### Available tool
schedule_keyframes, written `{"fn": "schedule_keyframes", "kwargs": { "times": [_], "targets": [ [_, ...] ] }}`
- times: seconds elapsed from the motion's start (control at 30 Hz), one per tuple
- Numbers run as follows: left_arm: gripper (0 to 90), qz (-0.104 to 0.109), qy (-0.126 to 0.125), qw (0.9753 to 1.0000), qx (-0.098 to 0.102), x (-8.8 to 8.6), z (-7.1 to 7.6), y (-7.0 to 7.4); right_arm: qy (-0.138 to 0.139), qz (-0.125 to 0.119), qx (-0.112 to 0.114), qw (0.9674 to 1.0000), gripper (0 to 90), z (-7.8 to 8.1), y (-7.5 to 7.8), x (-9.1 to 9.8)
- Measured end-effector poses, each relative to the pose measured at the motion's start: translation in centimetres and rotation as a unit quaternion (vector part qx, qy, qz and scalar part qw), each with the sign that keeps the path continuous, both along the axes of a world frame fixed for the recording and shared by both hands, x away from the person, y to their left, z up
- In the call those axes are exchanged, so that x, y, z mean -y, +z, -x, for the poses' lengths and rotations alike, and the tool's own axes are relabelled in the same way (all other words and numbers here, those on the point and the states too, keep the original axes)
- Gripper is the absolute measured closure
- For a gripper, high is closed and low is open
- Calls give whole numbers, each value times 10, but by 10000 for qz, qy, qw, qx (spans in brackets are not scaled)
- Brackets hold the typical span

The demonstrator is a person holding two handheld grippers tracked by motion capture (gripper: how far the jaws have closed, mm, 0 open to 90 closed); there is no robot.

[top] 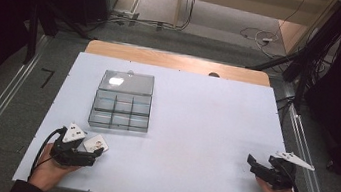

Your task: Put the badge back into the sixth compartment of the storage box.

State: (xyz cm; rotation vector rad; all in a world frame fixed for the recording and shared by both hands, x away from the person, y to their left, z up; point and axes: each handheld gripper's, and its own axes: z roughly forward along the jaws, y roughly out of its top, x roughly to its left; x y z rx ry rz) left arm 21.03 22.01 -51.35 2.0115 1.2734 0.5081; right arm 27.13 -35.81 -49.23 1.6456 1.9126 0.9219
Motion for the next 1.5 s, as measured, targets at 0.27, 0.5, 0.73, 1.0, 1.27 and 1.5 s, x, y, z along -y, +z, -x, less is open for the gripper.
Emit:
{"fn": "schedule_keyframes", "kwargs": {
  "times": [0.27,0.5,0.73,1.0,1.27,1.5],
  "targets": [
    [235,-125,-182,9998,-22,6,0,-2,13,6,-10,10000,153,0,0,0],
    [254,-253,-244,9994,7,8,1,-3,12,-6,-27,10000,153,0,-1,0],
    [278,-305,-257,9992,-9,9,1,-2,8,-11,-38,10000,153,0,-1,-1],
    [331,-328,-262,9991,-30,9,2,-1,17,-11,-48,10000,153,0,-1,-1],
    [333,-338,-166,9993,20,9,3,2,33,-16,-17,10000,153,0,0,-1],
    [333,-215,-172,9995,136,10,6,6,132,-106,-28,9999,153,1,2,-5]
  ]
}}
